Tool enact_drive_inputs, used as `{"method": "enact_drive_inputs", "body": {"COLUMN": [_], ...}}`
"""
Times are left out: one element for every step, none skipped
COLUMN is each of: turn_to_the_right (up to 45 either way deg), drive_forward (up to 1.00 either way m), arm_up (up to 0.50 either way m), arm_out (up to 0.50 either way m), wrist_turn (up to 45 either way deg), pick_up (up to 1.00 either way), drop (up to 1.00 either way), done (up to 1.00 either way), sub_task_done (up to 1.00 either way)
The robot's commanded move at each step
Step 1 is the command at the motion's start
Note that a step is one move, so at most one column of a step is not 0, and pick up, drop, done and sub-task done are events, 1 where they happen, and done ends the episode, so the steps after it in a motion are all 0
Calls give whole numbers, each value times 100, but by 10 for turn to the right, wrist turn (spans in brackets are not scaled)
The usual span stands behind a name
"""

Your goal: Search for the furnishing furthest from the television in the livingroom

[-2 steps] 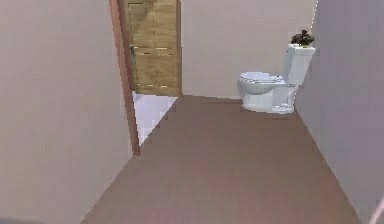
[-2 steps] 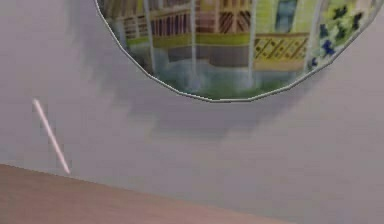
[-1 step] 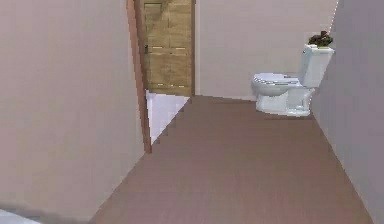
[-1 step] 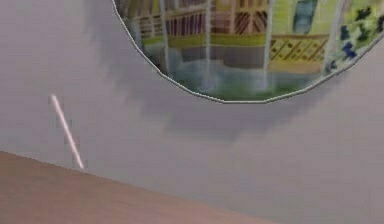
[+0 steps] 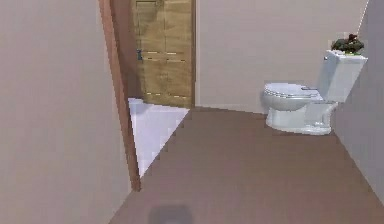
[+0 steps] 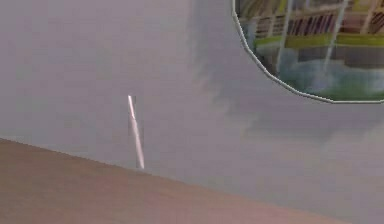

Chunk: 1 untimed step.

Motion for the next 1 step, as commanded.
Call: {"method": "enact_drive_inputs", "body": {"turn_to_the_right": [0], "drive_forward": [100], "arm_up": [0], "arm_out": [0], "wrist_turn": [0], "pick_up": [0], "drop": [0], "done": [0], "sub_task_done": [0]}}
